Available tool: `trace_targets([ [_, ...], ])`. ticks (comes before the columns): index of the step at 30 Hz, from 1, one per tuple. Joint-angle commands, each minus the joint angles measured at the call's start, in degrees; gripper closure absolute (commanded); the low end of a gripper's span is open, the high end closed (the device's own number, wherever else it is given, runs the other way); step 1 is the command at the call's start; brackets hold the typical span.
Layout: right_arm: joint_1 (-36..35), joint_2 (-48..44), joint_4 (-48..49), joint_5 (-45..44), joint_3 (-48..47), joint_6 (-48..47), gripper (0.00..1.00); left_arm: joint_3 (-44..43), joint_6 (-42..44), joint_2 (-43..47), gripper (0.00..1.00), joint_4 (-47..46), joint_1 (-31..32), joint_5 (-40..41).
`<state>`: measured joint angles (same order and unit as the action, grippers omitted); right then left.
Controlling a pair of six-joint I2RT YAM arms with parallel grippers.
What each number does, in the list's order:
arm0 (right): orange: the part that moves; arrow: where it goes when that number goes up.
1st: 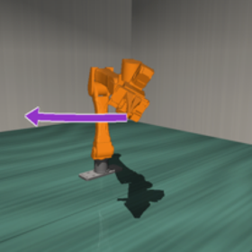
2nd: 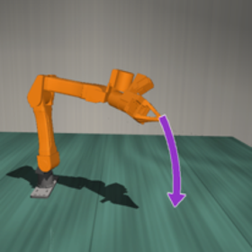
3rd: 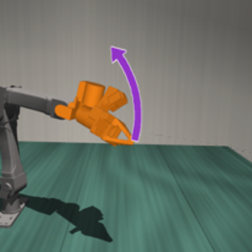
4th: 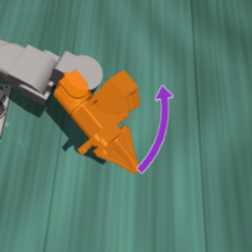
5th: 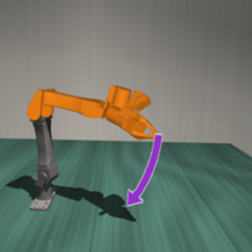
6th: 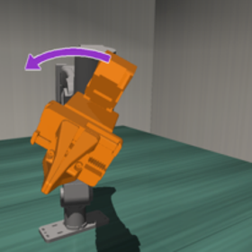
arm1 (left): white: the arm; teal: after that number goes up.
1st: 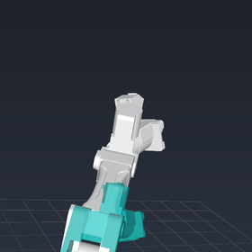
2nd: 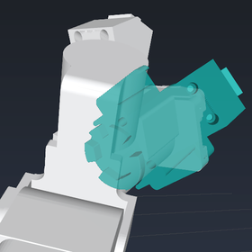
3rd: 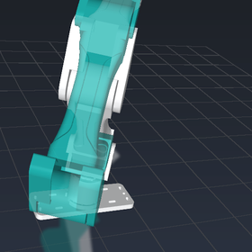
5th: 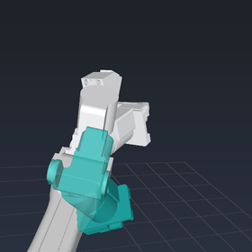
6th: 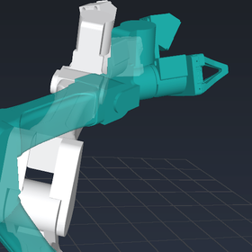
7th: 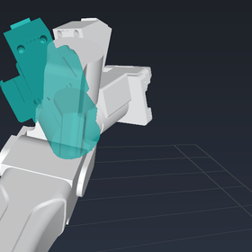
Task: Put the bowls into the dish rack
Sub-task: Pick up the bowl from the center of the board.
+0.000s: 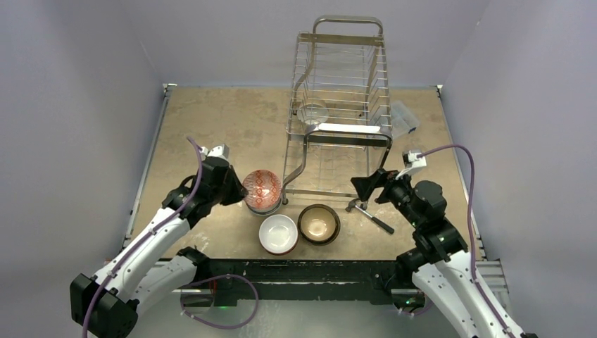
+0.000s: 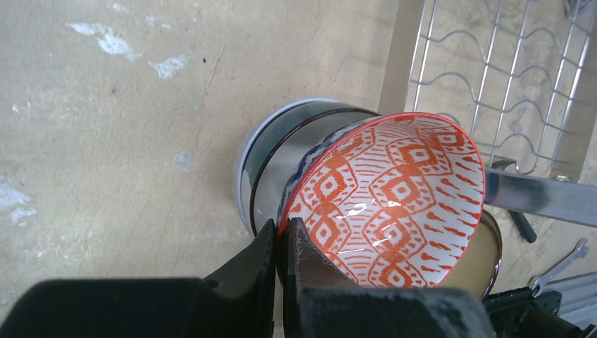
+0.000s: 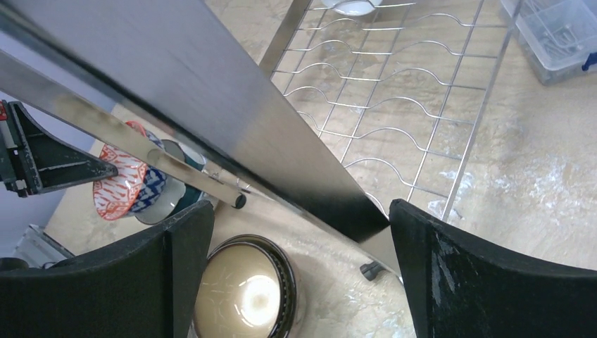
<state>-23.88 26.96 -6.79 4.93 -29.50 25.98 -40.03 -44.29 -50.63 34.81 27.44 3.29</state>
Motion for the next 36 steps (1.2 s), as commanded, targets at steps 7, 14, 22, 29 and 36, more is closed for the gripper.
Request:
trace_targets([
  [7,-0.6,-4.7,-14.8,-3.9,-4.0,15.2,0.03,-6.1,2.5,-1.6,1.00,-8.5,0.1,4.1],
  [14,-0.6,-8.6,-27.3,-14.5,-8.5,23.7,0.03,-6.8,3.9,-2.9,1.00,-10.2,0.0,5.8],
  [22,-0.6,-14.7,-30.3,-26.0,-10.3,28.9,0.04,-7.3,5.4,-4.5,1.00,-11.0,0.1,7.2],
  [29,-0.6,-7.7,-29.0,-31.2,-12.1,28.4,0.05,-10.7,8.3,-6.8,1.00,-10.3,0.0,10.8],
  [36,-0.6,-3.8,-24.5,-34.7,-13.7,27.6,0.05,-14.5,11.0,-11.1,1.00,-10.9,0.1,10.5],
])
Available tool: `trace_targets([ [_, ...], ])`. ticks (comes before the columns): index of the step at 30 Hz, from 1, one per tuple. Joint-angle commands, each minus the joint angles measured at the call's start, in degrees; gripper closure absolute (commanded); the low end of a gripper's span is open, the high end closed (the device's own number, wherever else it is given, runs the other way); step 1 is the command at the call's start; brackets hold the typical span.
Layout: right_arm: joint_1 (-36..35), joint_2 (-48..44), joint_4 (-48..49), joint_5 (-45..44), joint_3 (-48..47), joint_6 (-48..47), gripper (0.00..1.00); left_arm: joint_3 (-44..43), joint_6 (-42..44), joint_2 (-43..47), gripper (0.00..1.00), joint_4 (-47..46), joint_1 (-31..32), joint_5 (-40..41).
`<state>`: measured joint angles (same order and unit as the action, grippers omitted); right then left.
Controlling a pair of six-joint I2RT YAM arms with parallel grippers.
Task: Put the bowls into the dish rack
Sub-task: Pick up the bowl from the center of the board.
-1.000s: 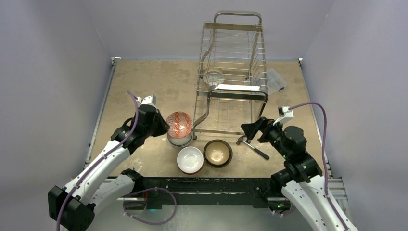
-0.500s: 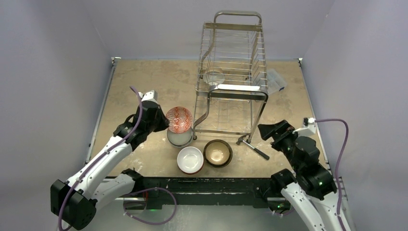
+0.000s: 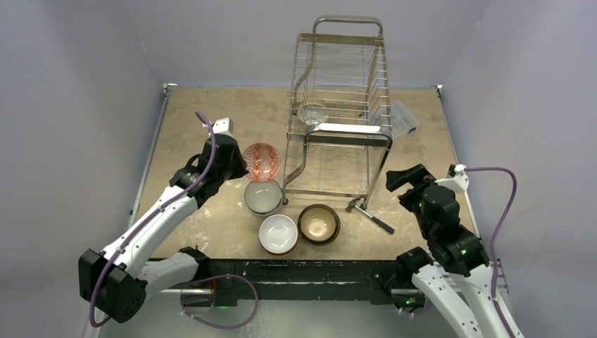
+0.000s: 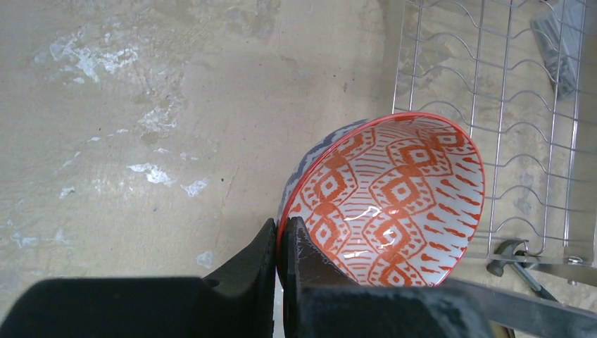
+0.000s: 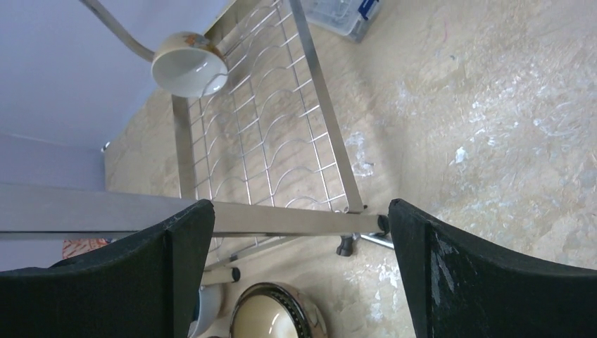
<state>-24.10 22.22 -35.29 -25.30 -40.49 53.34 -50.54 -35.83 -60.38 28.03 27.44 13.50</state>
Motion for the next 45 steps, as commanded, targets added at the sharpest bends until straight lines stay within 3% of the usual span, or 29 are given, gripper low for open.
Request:
trace_targets([
  [1,-0.3,1.4,4.9,-4.4,-2.5,0.2,0.05,-4.3,2.8,-2.0,1.00,-4.5,0.0,-0.2],
  [22,1.9,11.2,24.2,-0.8,5.7,2.3,0.01,-14.3,8.2,-14.6,1.00,-12.4,0.1,-7.3],
  [26,6.2,12.4,30.4,5.3,9.5,1.3,0.01,-14.9,7.9,-17.2,1.00,-16.2,0.1,-10.7],
  [32,15.0,18.3,43.6,22.9,13.1,-3.4,0.01,-15.7,6.7,-22.1,1.00,-20.5,0.1,-12.6],
  [45,16.8,39.4,76.5,51.9,15.6,-12.2,0.01,-18.1,0.4,-30.0,1.00,-33.1,-1.2,-18.2],
])
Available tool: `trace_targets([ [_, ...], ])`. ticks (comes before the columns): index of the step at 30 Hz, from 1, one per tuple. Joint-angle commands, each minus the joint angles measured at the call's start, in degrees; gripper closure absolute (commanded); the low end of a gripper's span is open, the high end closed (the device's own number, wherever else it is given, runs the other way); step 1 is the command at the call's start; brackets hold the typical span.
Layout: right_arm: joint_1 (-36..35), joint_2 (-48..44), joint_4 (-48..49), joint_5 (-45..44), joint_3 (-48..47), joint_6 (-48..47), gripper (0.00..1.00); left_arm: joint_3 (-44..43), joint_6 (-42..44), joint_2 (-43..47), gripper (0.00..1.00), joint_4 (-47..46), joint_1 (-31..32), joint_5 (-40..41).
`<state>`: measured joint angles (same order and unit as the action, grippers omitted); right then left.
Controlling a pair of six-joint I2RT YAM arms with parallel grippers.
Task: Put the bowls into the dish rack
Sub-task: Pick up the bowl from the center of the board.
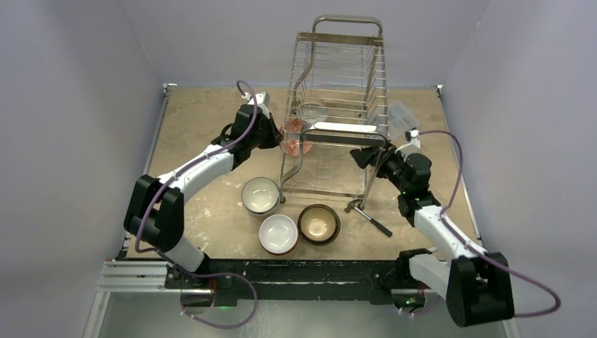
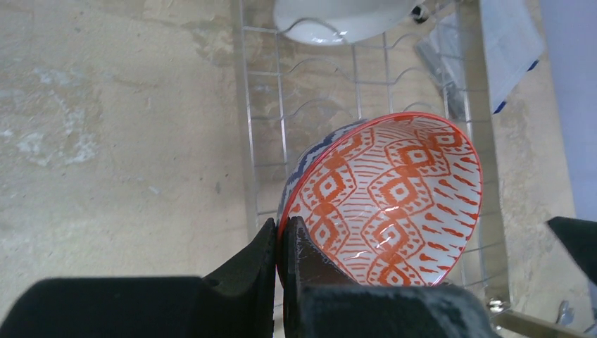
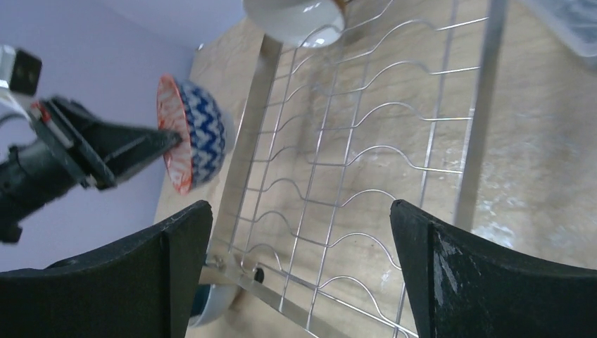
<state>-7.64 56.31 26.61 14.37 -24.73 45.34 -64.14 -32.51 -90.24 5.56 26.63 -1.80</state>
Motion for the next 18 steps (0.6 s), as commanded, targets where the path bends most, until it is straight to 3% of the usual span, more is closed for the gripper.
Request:
trace_targets([
  [1,0.3,6.8,16.5,13.6,-0.3,-4.5,0.01,-4.1,-3.6,-0.2,1.00,-12.0,-0.4,-3.0],
  [10,0.4,20.4,29.5,27.8,-4.6,-4.3,0.01,6.4,-4.4,2.1,1.00,-33.5,-0.4,-10.2],
  [18,0.2,29.1,43.2,36.8,-7.3,2.3,0.01,7.1,-8.7,-3.0,1.00,-43.8,-0.3,-23.4],
])
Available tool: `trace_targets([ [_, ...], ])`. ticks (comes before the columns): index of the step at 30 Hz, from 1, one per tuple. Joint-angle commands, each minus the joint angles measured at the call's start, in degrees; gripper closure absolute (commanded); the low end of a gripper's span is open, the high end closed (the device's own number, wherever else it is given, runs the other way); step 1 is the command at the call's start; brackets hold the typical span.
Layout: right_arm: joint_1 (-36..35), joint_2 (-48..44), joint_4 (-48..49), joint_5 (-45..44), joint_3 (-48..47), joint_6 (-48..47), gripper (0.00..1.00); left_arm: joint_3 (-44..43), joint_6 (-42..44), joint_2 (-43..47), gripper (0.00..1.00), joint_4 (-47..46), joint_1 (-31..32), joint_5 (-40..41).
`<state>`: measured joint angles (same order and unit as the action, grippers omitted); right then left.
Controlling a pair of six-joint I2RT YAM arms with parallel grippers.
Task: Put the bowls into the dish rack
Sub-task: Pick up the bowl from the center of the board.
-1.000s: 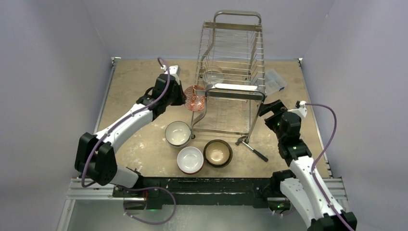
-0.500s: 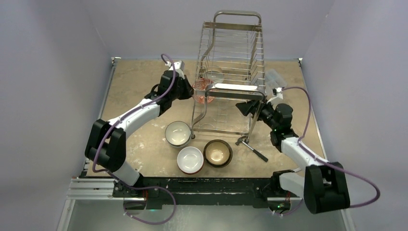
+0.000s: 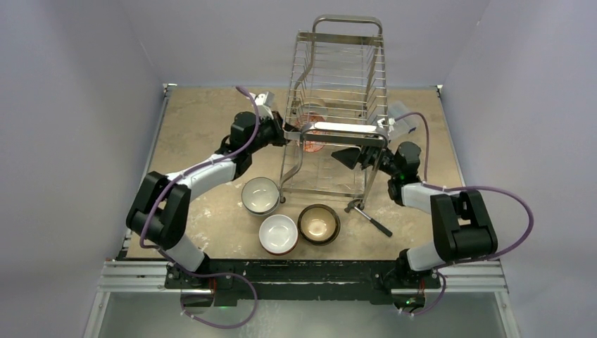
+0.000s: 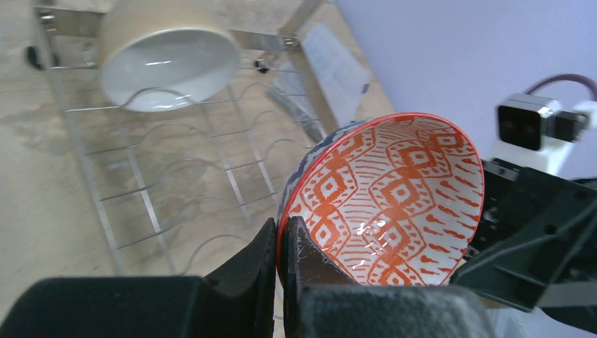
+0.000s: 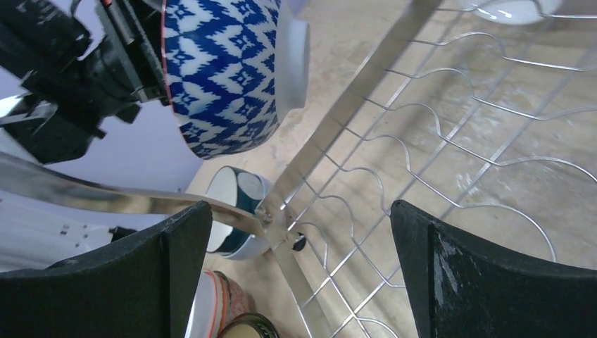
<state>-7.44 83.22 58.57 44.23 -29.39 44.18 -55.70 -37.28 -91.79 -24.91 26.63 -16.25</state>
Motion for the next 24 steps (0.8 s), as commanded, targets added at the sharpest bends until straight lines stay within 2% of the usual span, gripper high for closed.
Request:
trace_targets([
  [1,0.0,3.2,13.6,7.7,-2.9,4.6,0.01,-1.4,-4.3,-1.9,1.00,-13.8,-0.4,-9.8],
  [4,-0.3,6.5,20.9,9.6,-2.7,9.3,0.01,-1.6,-4.4,-2.6,1.00,-13.4,-0.3,-10.0],
  [8,-1.0,11.3,35.7,12.3,-2.7,19.3,0.01,-2.3,-4.2,-3.6,1.00,-11.5,-0.2,-9.4],
  [11,-1.4,14.5,42.2,13.1,-3.7,25.4,0.01,-3.2,-3.5,-4.2,1.00,-9.6,0.1,-9.0],
  [16,-1.5,16.5,41.4,12.2,-4.9,26.5,0.01,-5.2,-0.6,-4.9,1.00,-3.8,1.7,-6.6],
  [24,-1.8,12.4,29.0,8.3,-5.8,20.0,0.02,-6.7,1.3,-5.7,1.00,-1.4,3.5,-6.4],
])
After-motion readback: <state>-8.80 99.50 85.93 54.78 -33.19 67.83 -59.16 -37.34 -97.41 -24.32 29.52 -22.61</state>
